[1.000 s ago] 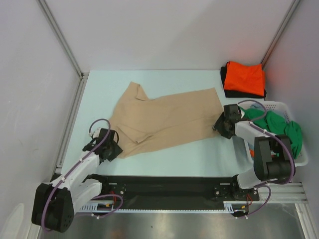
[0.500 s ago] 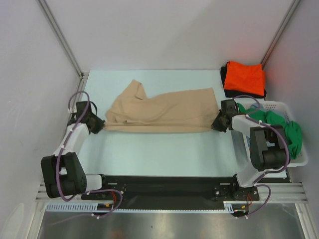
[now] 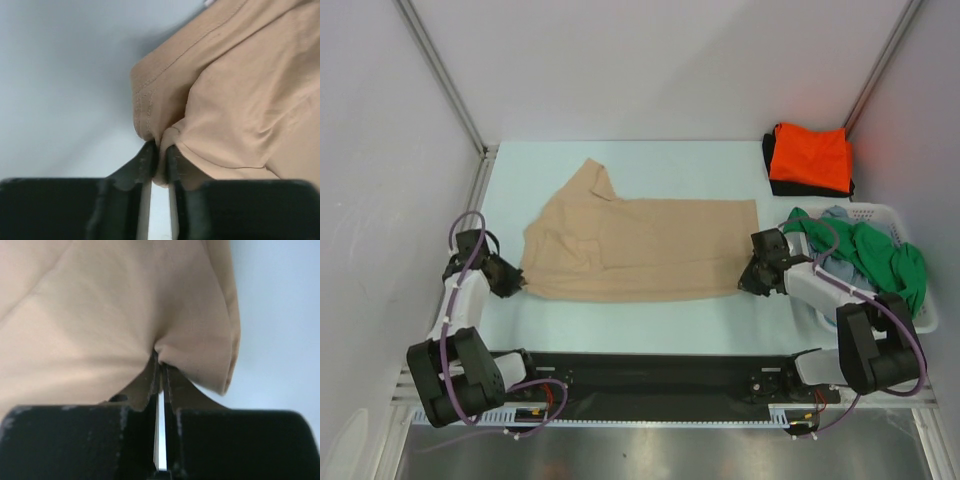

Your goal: Fold and stack the t-shirts

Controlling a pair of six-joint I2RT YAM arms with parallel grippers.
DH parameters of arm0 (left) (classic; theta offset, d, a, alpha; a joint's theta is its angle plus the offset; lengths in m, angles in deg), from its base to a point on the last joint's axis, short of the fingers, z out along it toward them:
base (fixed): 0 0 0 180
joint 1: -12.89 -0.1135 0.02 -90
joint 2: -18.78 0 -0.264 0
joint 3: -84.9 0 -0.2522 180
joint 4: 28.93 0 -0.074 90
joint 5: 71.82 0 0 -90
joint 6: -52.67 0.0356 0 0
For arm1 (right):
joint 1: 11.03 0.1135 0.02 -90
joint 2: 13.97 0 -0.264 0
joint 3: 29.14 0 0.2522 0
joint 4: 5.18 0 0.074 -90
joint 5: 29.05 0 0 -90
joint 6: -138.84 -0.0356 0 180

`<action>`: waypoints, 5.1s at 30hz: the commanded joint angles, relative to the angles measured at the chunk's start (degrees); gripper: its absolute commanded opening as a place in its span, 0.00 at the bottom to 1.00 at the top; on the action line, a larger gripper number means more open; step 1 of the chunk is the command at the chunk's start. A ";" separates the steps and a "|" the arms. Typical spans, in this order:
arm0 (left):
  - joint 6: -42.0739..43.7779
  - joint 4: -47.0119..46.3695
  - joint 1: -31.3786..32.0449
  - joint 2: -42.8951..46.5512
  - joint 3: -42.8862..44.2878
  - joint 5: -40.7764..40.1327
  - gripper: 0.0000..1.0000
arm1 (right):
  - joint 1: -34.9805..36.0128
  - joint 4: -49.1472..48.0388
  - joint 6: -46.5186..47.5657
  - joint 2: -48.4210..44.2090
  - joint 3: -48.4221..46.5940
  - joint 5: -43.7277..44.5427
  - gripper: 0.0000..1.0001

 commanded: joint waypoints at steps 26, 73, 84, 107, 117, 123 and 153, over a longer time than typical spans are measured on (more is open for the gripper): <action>12.63 -8.06 12.06 -20.68 41.83 1.99 0.75 | 12.23 -11.25 1.03 -17.72 -2.01 13.15 0.61; 3.58 -13.96 21.11 -91.11 100.67 17.90 0.49 | 2.66 -51.74 -3.80 -36.89 33.44 -19.55 1.00; 3.49 -13.43 21.29 -92.08 102.43 18.70 0.09 | 2.05 -52.36 -3.81 -34.43 32.48 -20.17 1.00; 2.61 -13.87 20.59 -91.99 102.08 17.38 0.00 | -5.42 16.45 13.16 42.02 -64.98 20.71 0.77; 2.70 -14.22 20.59 -91.90 102.17 17.73 0.00 | -9.20 15.85 14.04 50.12 -67.64 19.57 0.69; 2.70 -14.40 20.59 -91.82 101.82 17.73 0.00 | -9.81 11.37 14.21 52.40 -66.14 16.85 0.66; 9.03 -13.88 20.59 -42.46 56.31 10.44 0.00 | -9.65 11.11 15.79 35.28 -52.88 9.98 0.00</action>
